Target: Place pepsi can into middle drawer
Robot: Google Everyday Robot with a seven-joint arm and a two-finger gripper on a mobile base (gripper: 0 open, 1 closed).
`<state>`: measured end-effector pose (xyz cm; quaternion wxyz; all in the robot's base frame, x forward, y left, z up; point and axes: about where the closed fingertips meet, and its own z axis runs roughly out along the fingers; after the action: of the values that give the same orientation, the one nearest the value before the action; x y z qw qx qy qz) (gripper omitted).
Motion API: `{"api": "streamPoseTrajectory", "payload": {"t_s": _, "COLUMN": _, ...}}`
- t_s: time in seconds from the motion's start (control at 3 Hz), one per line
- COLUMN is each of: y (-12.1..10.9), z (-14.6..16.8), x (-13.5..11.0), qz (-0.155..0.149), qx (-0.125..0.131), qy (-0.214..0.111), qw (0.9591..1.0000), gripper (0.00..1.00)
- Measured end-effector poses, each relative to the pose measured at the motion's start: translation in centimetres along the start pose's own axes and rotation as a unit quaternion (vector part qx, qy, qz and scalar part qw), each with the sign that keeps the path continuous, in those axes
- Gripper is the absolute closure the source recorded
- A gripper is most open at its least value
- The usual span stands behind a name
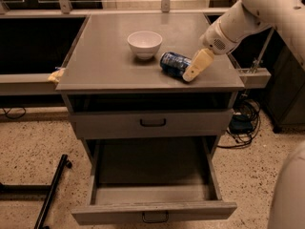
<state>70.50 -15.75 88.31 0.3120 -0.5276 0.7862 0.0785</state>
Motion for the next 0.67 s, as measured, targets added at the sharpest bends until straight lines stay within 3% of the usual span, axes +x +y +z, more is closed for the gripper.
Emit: {"api": "streamPoseTrajectory", "payload": {"t_s": 0.67, "y": -1.0, "z": 4.4, "x": -1.8, "qz": 0.018, "qx": -0.033, "qy": -0.009, "qw": 0.9993, "gripper": 0.0}}
